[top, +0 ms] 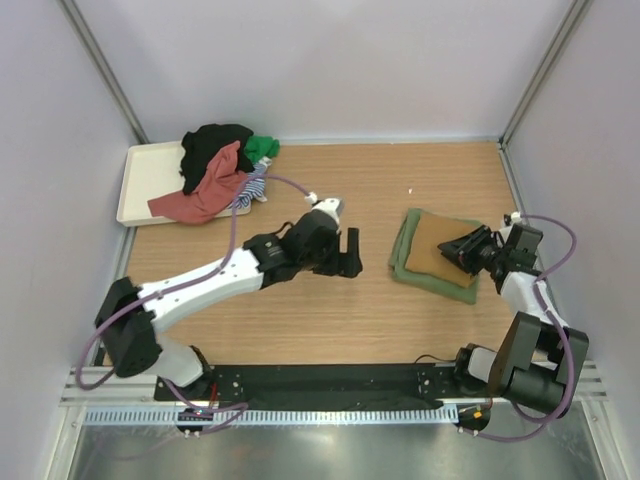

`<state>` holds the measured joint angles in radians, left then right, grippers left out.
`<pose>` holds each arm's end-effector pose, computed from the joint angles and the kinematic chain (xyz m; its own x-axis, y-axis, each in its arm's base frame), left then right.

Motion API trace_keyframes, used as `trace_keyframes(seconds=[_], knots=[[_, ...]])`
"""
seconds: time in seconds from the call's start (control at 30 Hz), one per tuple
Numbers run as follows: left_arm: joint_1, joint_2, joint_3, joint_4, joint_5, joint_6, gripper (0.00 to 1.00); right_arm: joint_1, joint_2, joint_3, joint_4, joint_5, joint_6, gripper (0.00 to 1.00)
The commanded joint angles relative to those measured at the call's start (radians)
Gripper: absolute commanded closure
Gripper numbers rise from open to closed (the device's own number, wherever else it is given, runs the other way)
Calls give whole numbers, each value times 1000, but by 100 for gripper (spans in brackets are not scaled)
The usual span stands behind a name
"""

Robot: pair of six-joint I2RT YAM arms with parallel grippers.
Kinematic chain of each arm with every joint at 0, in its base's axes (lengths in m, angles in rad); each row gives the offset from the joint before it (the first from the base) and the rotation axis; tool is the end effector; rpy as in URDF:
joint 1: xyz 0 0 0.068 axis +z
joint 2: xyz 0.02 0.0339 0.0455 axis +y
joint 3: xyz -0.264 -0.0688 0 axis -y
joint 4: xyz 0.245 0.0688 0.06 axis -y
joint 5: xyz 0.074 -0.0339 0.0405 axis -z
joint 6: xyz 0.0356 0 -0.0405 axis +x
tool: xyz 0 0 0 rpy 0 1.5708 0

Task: Fold and stack the tank tops
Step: Neatly place the folded tank top to the corner

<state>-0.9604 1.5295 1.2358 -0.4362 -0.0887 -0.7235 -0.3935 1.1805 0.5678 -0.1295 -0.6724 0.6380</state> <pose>0.1989 -0.2789 0.2908 -0.8017 -0.0043 -0.5977 0.3304 0.8302 -0.4491 0.2205 -0.0675 0.1970 -0.5753 0.7433 -0.3413 0.2722 0.5674 0.7771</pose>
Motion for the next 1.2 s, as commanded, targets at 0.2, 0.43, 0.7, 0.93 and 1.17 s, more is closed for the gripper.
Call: trace_keyframes(seconds=[0.2,0.43,0.7,0.93,1.17], knots=[[2,-353,-316,108,-150,-30,13,-5,221,-94,312,41,52,68],[8,-557,-456,77,-359,-8,0,31,21,-20,136,221,-20,46],[18,-624,-553,108,-536,42,0,273,-294,-55,88,396,-103,23],[20,-690,-690,306,-559,220,0,685,-334,-120,168,602,-175,17],[19,-671,-769,384,-557,291,0,874,-372,-253,297,734,-262,1]])
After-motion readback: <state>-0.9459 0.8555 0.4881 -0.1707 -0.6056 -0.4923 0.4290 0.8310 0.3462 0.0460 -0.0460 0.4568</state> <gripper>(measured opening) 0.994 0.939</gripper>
